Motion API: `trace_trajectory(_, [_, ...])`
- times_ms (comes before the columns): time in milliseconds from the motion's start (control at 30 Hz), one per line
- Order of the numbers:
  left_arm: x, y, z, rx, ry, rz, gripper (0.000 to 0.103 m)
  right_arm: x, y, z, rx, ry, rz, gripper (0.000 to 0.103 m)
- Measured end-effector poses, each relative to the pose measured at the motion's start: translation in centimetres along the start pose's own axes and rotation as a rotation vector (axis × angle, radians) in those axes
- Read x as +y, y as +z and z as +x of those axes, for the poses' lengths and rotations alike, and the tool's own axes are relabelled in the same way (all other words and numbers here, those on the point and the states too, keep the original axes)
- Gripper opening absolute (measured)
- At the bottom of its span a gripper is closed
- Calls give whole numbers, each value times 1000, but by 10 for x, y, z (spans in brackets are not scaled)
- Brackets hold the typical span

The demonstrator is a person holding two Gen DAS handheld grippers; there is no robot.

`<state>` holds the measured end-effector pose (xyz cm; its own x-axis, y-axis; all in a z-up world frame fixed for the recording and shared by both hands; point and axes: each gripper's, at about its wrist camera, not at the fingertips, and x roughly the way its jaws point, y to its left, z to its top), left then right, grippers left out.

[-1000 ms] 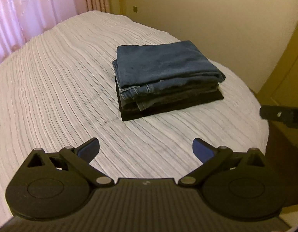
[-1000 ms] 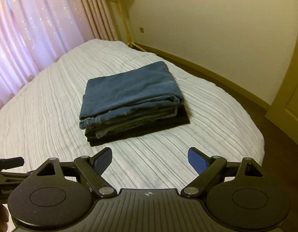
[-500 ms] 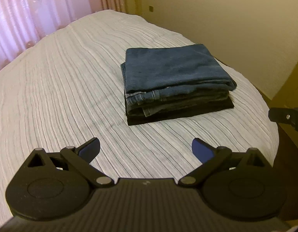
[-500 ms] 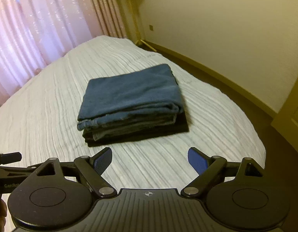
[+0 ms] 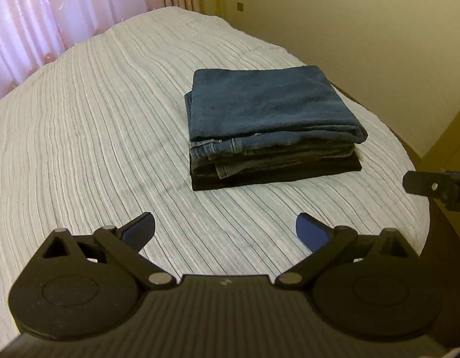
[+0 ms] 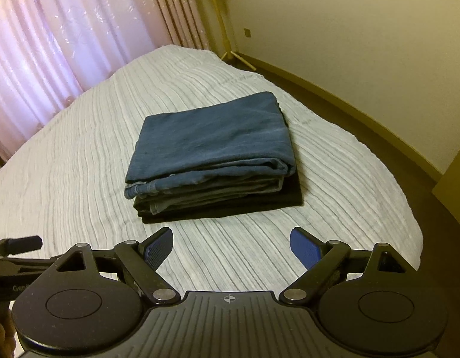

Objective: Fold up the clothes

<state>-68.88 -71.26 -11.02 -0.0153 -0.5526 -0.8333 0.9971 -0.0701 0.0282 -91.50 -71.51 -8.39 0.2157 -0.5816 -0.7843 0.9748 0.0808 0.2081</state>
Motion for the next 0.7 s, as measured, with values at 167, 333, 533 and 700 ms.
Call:
trace_trajectory(167, [0,1,2,10,-6,-18,100,7,0,0,9,-4,-41,89])
trace_trajectory(333, [-1,0,3,11,-10,-8,100,10,-1,1,18,-6,-60,89])
trace_trajectory(533, [-5,1,5,16,-6,-5,100,7,-1,2,24,-5,-56,89])
trace_trajectory(700, [-7,1,6,12,-18,-18,100,3,0,2,27,-4,-53,89])
